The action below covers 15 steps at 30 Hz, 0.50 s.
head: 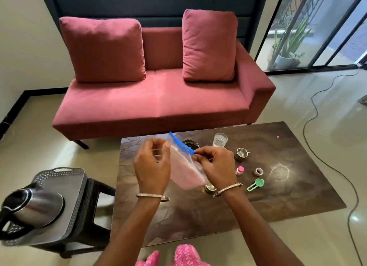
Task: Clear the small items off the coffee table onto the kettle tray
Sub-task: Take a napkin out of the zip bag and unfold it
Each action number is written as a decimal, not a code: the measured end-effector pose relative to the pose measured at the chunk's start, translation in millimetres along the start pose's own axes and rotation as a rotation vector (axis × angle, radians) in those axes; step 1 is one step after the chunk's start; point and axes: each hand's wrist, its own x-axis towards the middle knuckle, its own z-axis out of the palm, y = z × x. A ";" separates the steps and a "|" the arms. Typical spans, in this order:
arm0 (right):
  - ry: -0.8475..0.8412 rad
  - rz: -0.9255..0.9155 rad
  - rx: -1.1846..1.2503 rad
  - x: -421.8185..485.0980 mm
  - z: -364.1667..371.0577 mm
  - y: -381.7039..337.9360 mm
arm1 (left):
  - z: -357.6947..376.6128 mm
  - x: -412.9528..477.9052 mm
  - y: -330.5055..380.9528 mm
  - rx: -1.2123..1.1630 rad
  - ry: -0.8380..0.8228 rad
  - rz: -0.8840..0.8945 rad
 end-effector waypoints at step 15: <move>-0.087 0.388 0.327 5.3 13.1 8.5 | 38.1 11.0 -25.2 0.018 -0.213 -0.356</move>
